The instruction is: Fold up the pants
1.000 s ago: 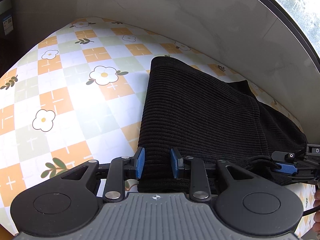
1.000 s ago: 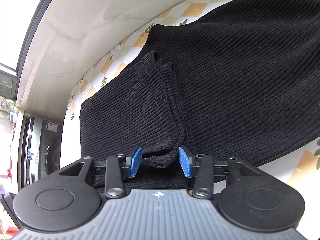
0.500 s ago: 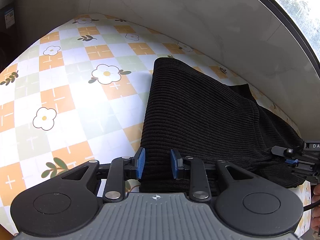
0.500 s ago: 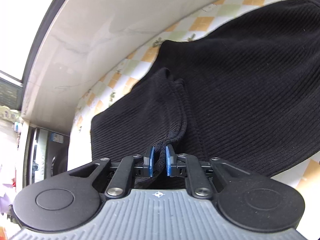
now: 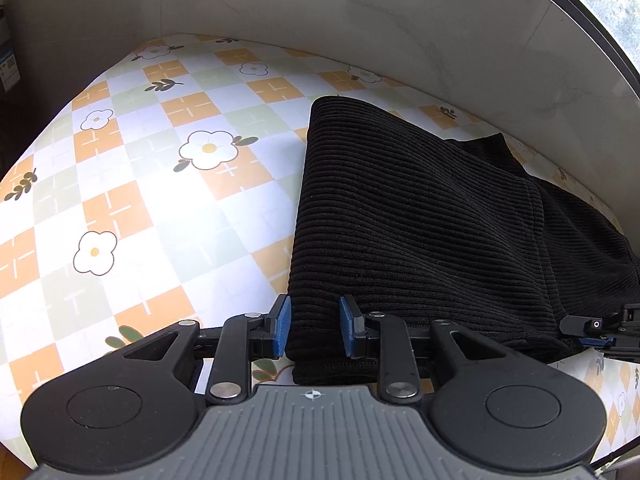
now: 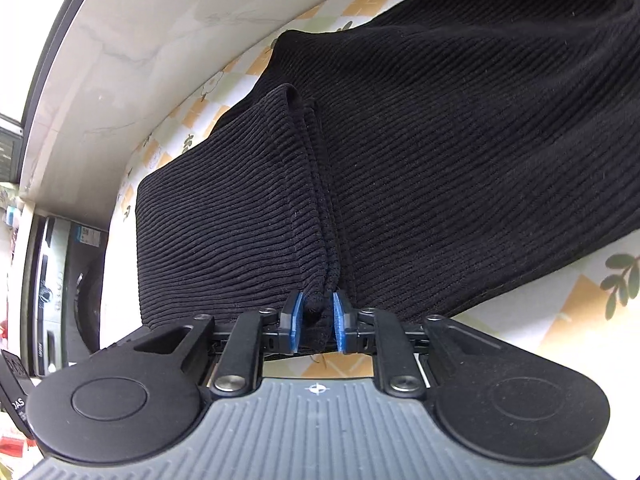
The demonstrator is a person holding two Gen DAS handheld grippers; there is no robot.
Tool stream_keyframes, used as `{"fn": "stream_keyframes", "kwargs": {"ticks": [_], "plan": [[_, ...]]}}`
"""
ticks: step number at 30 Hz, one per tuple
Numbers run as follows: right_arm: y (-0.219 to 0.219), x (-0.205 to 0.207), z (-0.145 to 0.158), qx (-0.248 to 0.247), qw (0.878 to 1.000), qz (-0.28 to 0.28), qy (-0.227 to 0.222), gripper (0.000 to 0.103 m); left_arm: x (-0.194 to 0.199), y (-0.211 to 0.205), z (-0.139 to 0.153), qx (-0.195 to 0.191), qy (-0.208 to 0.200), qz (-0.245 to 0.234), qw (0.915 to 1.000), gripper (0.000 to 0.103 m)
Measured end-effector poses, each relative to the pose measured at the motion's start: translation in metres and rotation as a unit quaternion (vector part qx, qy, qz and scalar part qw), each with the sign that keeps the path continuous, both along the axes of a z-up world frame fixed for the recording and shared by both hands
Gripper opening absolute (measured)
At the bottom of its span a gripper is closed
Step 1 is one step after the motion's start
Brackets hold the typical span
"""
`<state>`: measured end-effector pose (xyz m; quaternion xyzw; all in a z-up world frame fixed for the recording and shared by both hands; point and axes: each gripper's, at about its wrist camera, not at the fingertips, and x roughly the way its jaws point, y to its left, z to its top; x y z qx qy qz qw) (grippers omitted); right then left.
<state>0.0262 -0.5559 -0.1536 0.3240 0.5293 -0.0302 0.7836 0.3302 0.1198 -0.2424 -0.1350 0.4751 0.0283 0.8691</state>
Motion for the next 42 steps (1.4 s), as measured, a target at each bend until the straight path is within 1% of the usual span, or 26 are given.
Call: {"fn": "stream_keyframes", "kwargs": {"ticks": [1,2,3,5,7,9,12,15,17,19,20,21,22,24,27,28,31,33,35,36,39,41,42], "plan": [[0.000,0.003,0.006,-0.024,1.000,0.011,-0.004,0.037,0.000,0.000,0.000,-0.001,0.001,0.002,1.0000,0.028],[0.000,0.005,0.012,-0.046,0.999,0.020,-0.011,0.038,0.000,0.000,0.000,-0.002,0.003,0.005,1.0000,0.028],[-0.002,0.008,0.016,-0.054,0.998,0.026,-0.020,0.038,-0.001,0.000,0.000,-0.003,0.005,0.008,1.0000,0.028],[-0.010,0.015,0.018,-0.046,0.998,0.025,-0.037,0.038,-0.001,-0.002,0.000,-0.002,0.005,0.010,0.9999,0.028],[-0.018,0.026,0.016,-0.039,0.997,0.021,-0.063,0.038,-0.001,-0.002,0.000,0.001,0.005,0.010,0.9999,0.028],[-0.019,0.041,0.008,-0.044,0.996,0.023,-0.080,0.038,0.000,-0.002,-0.001,0.001,0.007,0.012,0.9999,0.028],[-0.021,0.062,-0.006,-0.049,0.994,0.036,-0.088,0.042,0.003,-0.002,-0.002,0.005,0.011,0.014,0.9998,0.028],[-0.021,0.079,-0.020,-0.055,0.994,0.041,-0.086,0.045,0.005,-0.007,-0.001,0.016,0.014,0.015,0.9996,0.028],[-0.024,0.083,-0.027,-0.043,0.994,0.039,-0.090,0.047,0.005,-0.009,-0.001,0.022,0.015,0.017,0.9995,0.028],[-0.026,0.083,-0.032,-0.033,0.994,0.034,-0.103,0.047,0.005,-0.011,-0.001,0.025,0.014,0.020,0.9994,0.028],[-0.025,0.083,-0.033,-0.030,0.993,0.033,-0.107,0.047,0.005,-0.012,0.000,0.025,0.014,0.022,0.9993,0.028],[-0.025,0.083,-0.034,-0.027,0.993,0.032,-0.111,0.044,0.004,-0.014,0.000,0.026,0.013,0.024,0.9993,0.028],[-0.023,0.085,-0.034,-0.020,0.993,0.037,-0.114,0.032,0.004,-0.014,0.000,0.027,0.013,0.026,0.9992,0.028],[-0.019,0.087,-0.034,-0.024,0.992,0.044,-0.114,0.031,0.003,-0.015,0.001,0.027,0.014,0.031,0.9991,0.028],[-0.021,0.088,-0.032,-0.023,0.992,0.042,-0.118,0.021,0.003,-0.016,0.001,0.025,0.013,0.040,0.9988,0.028],[-0.021,0.088,-0.029,-0.028,0.991,0.044,-0.124,0.019,0.002,-0.015,0.002,0.024,0.013,0.045,0.9986,0.028],[-0.012,0.091,-0.012,-0.064,0.983,0.060,-0.159,0.018,0.001,-0.017,0.004,0.023,0.010,0.053,0.9983,0.028],[-0.006,0.100,0.000,-0.085,0.977,0.073,-0.181,0.018,0.001,-0.018,0.005,0.021,0.005,0.056,0.9982,0.028],[-0.005,0.113,0.004,-0.092,0.975,0.071,-0.191,0.018,0.005,-0.022,0.005,0.019,0.002,0.052,0.9985,0.028],[-0.006,0.119,0.002,-0.091,0.976,0.066,-0.188,0.018,0.007,-0.025,0.006,0.022,0.002,0.047,0.9987,0.028],[-0.008,0.132,-0.017,-0.097,0.981,0.068,-0.156,0.020,0.013,-0.036,0.005,0.044,0.004,0.031,0.9986,0.028],[-0.012,0.129,-0.024,-0.086,0.984,0.064,-0.142,0.025,0.014,-0.039,0.005,0.053,0.007,0.027,0.9982,0.028],[-0.016,0.125,-0.024,-0.077,0.986,0.056,-0.138,0.031,0.015,-0.038,0.004,0.051,0.008,0.027,0.9983,0.028]]}}
